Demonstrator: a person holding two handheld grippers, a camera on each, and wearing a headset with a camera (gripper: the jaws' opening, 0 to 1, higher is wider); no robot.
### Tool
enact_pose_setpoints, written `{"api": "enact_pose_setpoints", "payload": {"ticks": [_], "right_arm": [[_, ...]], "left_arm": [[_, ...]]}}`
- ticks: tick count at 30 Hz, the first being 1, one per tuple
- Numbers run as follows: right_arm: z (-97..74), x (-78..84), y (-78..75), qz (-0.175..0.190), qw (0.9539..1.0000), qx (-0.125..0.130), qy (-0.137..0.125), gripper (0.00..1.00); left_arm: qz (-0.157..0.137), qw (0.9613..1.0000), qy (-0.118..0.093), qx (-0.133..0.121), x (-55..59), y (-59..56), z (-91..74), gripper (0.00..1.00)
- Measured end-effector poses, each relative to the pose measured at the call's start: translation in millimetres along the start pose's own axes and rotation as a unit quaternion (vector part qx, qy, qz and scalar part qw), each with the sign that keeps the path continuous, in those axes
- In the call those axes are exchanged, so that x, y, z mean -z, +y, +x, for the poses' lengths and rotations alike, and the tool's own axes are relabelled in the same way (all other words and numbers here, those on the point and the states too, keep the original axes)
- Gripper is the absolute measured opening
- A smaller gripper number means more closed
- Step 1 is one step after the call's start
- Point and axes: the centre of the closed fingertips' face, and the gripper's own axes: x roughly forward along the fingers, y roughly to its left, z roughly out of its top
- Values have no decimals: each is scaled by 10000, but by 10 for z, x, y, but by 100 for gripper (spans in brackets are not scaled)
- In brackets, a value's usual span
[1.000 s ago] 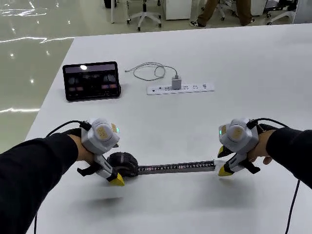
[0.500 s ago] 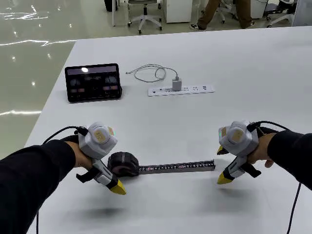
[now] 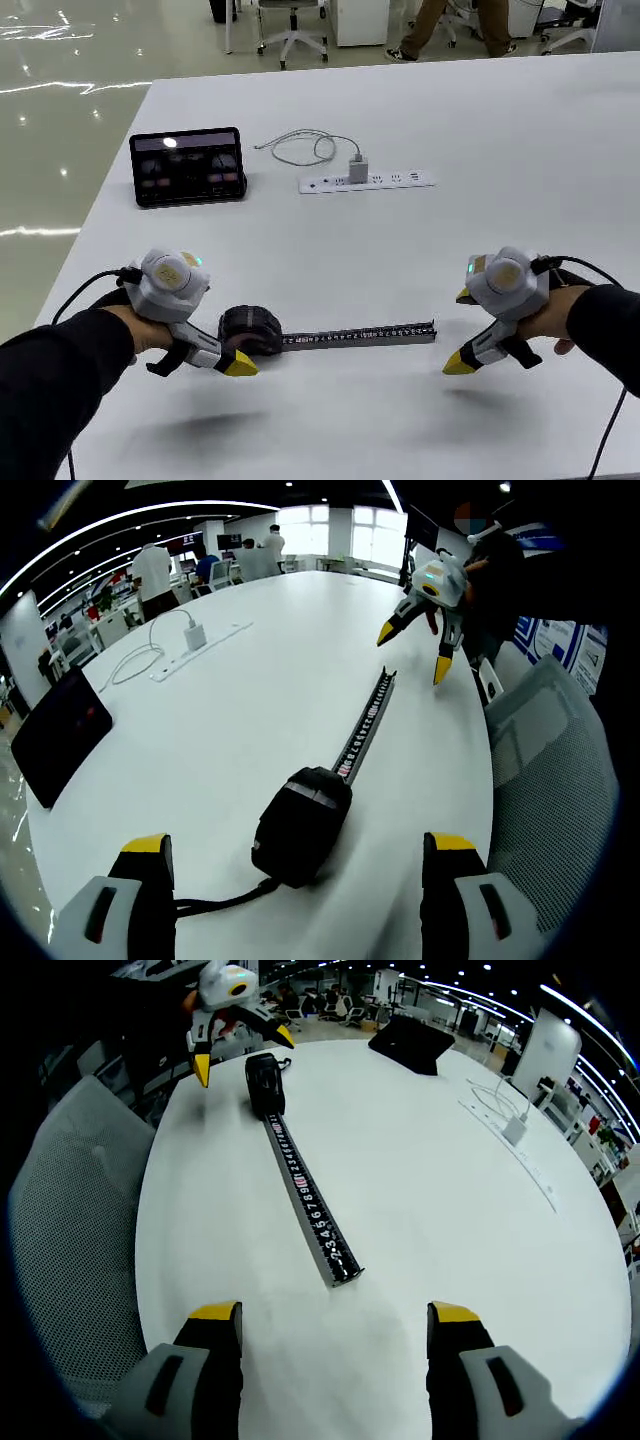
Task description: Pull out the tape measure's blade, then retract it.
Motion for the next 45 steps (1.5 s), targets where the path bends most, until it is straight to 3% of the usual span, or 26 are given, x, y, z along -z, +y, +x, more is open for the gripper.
{"api": "enact_pose_setpoints", "payload": {"ticks": [2,3,5,8,10,12,14,17,20,25,31,35,40,45], "right_arm": [[-19,23,2,59,9999,88,-112,72],[-38,29,6,272,9992,131,-246,72],[-88,50,9,580,9973,199,-415,73],[-163,118,31,639,9963,323,-467,75],[-218,144,74,639,9957,429,-505,76],[-259,155,120,733,9946,447,-575,80],[-300,195,156,787,9937,485,-633,81],[-347,272,210,890,9921,573,-676,86],[-417,348,245,1014,9896,701,-745,88],[-558,395,316,1154,9849,884,-938,89],[-679,453,364,1216,9792,1133,-1166,93],[-775,469,328,1472,9699,1316,-1429,97],[-879,498,350,1482,9675,1424,-1475,94],[-964,558,436,1498,9666,1386,-1548,100]], "left_arm": [[-153,9998,-92,-27,15,-17,-52,100],[-373,9991,-195,71,12,-78,-84,100],[-315,9992,-227,-53,61,-79,-160,100],[-596,9973,-420,-133,98,-96,-252,100],[-522,9968,-508,-322,136,-70,-317,100],[-574,9964,-508,-350,184,-88,-363,100],[-653,9939,-671,-589,192,-29,-445,100],[-932,9893,-925,-639,189,-42,-557,100],[-1019,9813,-1274,-1021,168,45,-692,100],[-967,9791,-1309,-1224,283,16,-811,100],[-1097,9758,-1419,-1251,443,-112,-899,100],[-1154,9721,-1554,-1324,510,-160,-965,100],[-1180,9673,-1682,-1489,580,-178,-1023,100],[-1291,9650,-1692,-1531,662,-217,-1068,100]]}}
